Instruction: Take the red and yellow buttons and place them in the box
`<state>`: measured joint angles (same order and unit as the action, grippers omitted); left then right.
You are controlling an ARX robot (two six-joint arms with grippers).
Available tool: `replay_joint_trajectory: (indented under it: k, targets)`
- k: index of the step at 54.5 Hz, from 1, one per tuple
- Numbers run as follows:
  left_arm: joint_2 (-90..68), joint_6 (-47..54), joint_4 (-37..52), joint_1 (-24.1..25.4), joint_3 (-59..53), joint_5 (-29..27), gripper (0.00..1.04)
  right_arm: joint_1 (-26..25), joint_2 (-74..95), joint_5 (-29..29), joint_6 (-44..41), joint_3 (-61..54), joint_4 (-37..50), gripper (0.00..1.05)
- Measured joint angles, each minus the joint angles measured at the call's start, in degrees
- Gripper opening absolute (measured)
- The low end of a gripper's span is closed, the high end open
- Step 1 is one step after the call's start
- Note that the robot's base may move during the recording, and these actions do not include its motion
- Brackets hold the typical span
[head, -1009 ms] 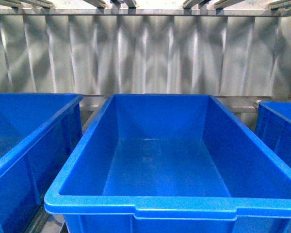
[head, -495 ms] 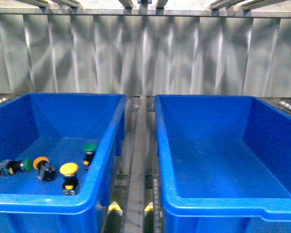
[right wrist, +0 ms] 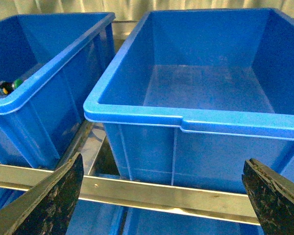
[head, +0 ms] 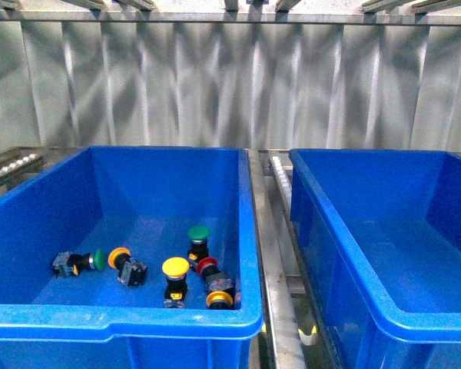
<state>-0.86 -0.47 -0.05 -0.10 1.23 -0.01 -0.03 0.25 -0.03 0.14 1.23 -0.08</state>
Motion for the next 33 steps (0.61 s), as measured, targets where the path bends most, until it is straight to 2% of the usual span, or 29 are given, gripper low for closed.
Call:
replay_joint_trajectory:
  k: [3,8,13,17,20,26,33]
  targets:
    - [-2.32,-3.02,-1.55,-0.46,0.83,0.52,0.97,0.0,0.0,0.02,0.0,0.0,0.0,0.98]
    - [-12.9,-6.8,4.76,-2.54,5.27,2.43,0.97,0.0,0.0,0.02,0.0,0.0,0.0,0.98]
    - [-27.56,-9.14,15.58,-5.09,16.11,6.86,0.97,0.0,0.0,0.02,0.0,0.0,0.0,0.98]
    - [-37.46,-11.19,20.61,-7.41,25.05,10.45,0.97,0.0,0.0,0.04,0.0,0.0,0.0,0.98]
    - [-43.98,-11.28,20.68,-9.73,30.95,10.56,0.97,0.02,0.0,0.04,0.0,0.0,0.0,0.98]
    - [-55.17,-9.2,16.72,-13.84,39.69,7.41,0.97,0.0,0.0,0.04,0.0,0.0,0.0,0.98]
    - [-71.14,-6.93,7.15,-17.38,50.07,-3.32,0.97,0.0,0.02,0.04,0.0,0.0,0.0,0.98]
